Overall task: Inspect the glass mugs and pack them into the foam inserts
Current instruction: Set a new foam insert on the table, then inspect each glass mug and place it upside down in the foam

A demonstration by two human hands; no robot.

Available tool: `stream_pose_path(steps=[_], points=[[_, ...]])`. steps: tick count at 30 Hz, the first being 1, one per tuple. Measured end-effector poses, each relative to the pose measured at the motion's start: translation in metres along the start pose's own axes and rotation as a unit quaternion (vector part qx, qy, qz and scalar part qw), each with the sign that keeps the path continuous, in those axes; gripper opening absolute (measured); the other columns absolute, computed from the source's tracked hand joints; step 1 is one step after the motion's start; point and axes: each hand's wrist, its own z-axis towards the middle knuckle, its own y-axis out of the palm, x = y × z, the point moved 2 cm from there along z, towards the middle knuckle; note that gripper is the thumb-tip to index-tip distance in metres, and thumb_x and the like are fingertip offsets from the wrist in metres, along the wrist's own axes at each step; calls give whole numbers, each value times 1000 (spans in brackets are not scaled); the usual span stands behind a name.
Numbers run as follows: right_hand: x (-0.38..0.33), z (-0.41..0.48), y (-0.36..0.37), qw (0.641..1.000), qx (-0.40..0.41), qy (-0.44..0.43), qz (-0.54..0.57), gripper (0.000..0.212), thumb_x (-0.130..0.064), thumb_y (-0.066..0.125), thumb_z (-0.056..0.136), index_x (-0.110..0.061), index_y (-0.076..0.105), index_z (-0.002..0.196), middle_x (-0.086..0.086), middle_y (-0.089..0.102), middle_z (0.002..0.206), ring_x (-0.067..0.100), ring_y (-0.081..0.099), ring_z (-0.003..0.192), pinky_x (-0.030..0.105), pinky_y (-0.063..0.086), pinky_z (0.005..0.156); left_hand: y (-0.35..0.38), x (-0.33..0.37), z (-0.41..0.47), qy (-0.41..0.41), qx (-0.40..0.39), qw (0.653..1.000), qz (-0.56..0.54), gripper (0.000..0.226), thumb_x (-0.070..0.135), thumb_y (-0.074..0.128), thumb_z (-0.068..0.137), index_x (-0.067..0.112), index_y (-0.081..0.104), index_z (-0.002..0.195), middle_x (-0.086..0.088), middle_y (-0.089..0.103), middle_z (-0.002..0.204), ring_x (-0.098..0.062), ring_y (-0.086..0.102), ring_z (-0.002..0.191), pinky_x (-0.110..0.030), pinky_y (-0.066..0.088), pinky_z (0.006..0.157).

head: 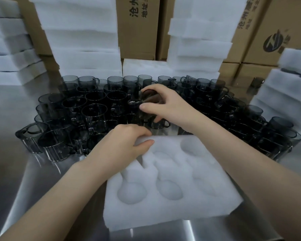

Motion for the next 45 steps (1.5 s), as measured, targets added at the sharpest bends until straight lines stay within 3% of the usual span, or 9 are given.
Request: stream_pose_path(steps=[4,7,12,16,18,22,32,39,45], points=[[8,-14,-8,987,-11,31,157,38,-30,72,78,-28,61,115,4,63,98,18,66,81,32,54,60,-2,-3,5,-24,15,1000,14,20,39,66,87,25,68,101,12,68,94,-11,62,92,-39,51,84],[9,-14,-7,981,-52,50,181,40,-32,74,75,-25,62,113,7,62,99,19,66,82,30,53,62,-8,-1,10,-75,124,989,-23,34,35,74,78,24,52,101,10,63,92,-17,63,82,-41,53,75],[19,-17,-3,958,-109,58,260,38,-14,74,79,-17,59,113,5,67,95,20,68,83,32,56,68,-6,14,28,-71,107,986,-108,84,42,86,60,27,42,130,13,55,113,-3,54,96,-1,38,71],[28,-21,-6,949,-119,43,288,44,0,71,77,-13,59,117,8,65,105,20,66,96,33,56,78,1,19,31,-42,167,978,-115,68,36,88,62,26,57,121,18,57,103,16,50,88,7,30,74],[29,-22,-7,949,-126,37,287,50,4,70,75,-12,59,121,8,67,109,20,67,102,34,57,82,1,16,29,-38,186,972,-141,62,34,86,62,30,59,118,25,57,94,27,47,88,6,32,75],[26,-23,-6,956,-94,37,277,47,-2,75,72,-17,64,115,8,70,104,21,70,96,31,57,74,-1,16,25,-29,204,962,-180,54,36,89,58,44,58,101,25,63,93,14,56,90,0,40,73],[26,-21,-6,957,7,69,283,11,-25,66,92,-15,66,87,10,69,95,24,66,75,31,53,53,4,18,29,2,178,976,-123,58,26,92,56,25,60,104,12,62,103,11,50,99,-1,36,78],[30,-22,-9,902,-97,103,407,43,-24,56,88,-13,61,129,13,66,120,28,65,101,36,58,74,1,16,25,-42,216,946,-239,51,38,90,47,42,57,86,27,65,91,6,61,86,-12,47,75],[26,-26,-6,902,-179,36,392,56,-1,49,89,-5,40,145,20,52,139,34,54,124,50,43,106,-2,11,24,-66,229,923,-303,57,53,84,39,39,61,89,18,70,87,-12,71,82,-44,59,77]])
